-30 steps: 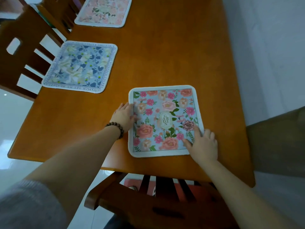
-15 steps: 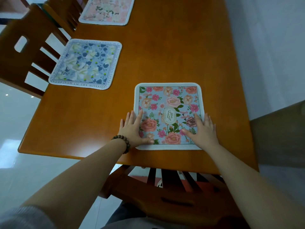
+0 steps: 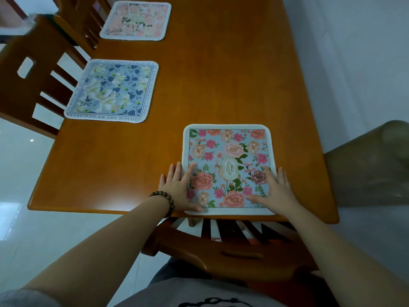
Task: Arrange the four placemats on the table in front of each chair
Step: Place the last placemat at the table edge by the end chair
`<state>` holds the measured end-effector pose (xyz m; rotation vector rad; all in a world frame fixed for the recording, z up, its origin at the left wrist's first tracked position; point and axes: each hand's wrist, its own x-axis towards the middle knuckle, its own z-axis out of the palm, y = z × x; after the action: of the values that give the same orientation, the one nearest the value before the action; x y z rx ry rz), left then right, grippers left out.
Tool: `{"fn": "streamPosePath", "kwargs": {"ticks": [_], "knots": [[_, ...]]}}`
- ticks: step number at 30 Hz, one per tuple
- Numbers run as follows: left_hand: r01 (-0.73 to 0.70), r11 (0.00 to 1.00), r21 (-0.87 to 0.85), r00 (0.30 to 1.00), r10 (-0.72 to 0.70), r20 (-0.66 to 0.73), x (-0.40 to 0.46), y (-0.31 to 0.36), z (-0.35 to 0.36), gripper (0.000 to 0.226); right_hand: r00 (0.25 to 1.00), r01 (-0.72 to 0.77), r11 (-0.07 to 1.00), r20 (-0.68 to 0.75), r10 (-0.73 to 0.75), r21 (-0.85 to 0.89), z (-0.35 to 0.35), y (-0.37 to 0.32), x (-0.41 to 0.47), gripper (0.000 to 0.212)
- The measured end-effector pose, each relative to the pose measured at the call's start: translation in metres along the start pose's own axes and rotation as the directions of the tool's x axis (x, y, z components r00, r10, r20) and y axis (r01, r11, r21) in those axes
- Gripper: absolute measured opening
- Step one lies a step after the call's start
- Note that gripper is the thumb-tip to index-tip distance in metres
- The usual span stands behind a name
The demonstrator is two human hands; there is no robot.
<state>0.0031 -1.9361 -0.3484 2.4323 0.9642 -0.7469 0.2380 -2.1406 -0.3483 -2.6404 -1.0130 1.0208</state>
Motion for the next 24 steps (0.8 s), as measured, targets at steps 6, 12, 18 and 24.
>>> {"fn": "streamPosePath", "kwargs": {"ticks": [6, 12, 18, 24], "knots": [[0.097, 0.992, 0.079, 0.993, -0.103, 0.066, -0.016, 0.034, 0.006, 0.148, 0.997, 0.007, 0.985, 0.082, 0.007, -0.172, 0.016, 0.001, -0.021, 0.147], [0.101, 0.992, 0.082, 0.994, -0.103, 0.022, -0.019, 0.04, 0.008, 0.143, 1.0, 0.016, 0.985, 0.009, -0.015, -0.17, 0.021, -0.002, -0.026, 0.141], [0.08, 0.994, 0.074, 0.997, -0.081, 0.006, -0.022, 0.036, 0.011, 0.141, 0.999, 0.027, 0.988, -0.018, -0.03, -0.155, 0.026, -0.004, -0.032, 0.134], [0.071, 0.994, 0.078, 0.997, -0.072, 0.016, -0.021, 0.033, 0.009, 0.14, 1.0, 0.008, 0.977, -0.003, -0.009, -0.214, 0.021, -0.007, -0.034, 0.136]]}}
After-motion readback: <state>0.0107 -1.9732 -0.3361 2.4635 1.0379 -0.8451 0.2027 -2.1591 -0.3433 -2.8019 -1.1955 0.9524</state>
